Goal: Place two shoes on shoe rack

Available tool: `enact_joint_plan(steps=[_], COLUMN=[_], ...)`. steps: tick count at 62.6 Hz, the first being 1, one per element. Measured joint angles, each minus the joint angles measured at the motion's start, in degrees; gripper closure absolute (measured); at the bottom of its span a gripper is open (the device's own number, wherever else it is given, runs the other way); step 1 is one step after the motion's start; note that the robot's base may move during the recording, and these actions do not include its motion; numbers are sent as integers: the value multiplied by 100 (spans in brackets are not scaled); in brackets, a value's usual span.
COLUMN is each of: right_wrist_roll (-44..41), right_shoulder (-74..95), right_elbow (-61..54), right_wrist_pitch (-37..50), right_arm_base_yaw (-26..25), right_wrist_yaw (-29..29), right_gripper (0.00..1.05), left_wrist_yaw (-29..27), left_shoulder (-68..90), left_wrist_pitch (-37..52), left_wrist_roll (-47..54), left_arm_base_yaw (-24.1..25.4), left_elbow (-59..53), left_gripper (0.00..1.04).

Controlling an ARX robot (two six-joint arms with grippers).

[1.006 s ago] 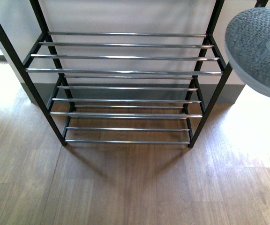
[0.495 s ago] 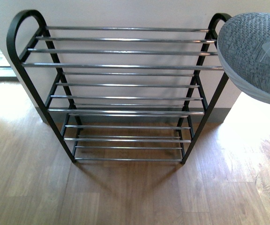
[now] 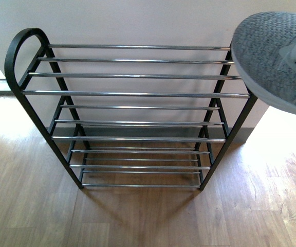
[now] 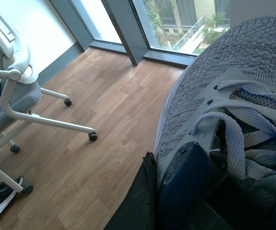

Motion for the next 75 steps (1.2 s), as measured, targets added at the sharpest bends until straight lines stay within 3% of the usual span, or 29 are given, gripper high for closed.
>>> enact_joint_plan(steps=[5, 20, 29, 38, 47, 63, 71, 75], right_wrist_roll=[448, 1353, 1856, 2667, 3338, 3755, 3685, 3711], right_shoulder=[337, 2710, 4260, 5796, 6734, 7512, 7532, 7503], right_elbow=[173, 1606, 2608, 3816, 4607, 4913, 4896, 4889], right_wrist_pitch=[140, 1307, 1392, 1012, 929, 901, 890, 772], right_arm_base_yaw=[365, 2048, 2363, 2354, 2070, 1453, 1414, 1416], right_wrist_yaw=[275, 1821, 2496, 3383, 3856, 4113, 4124, 4013], right_gripper=[104, 104, 104, 104, 104, 104, 104, 94], left_wrist_yaw=[-2, 4, 2, 4, 2, 2, 4, 2], left_shoulder=[0, 0, 0, 0, 0, 0, 0, 0], left_wrist_pitch=[0, 0, 0, 0, 0, 0, 0, 0], left_wrist_roll=[0, 0, 0, 0, 0, 0, 0, 0], left_arm_base_yaw=[0, 0, 0, 0, 0, 0, 0, 0], left_elbow=[0, 0, 0, 0, 0, 0, 0, 0], left_gripper=[104, 104, 104, 104, 104, 104, 104, 104])
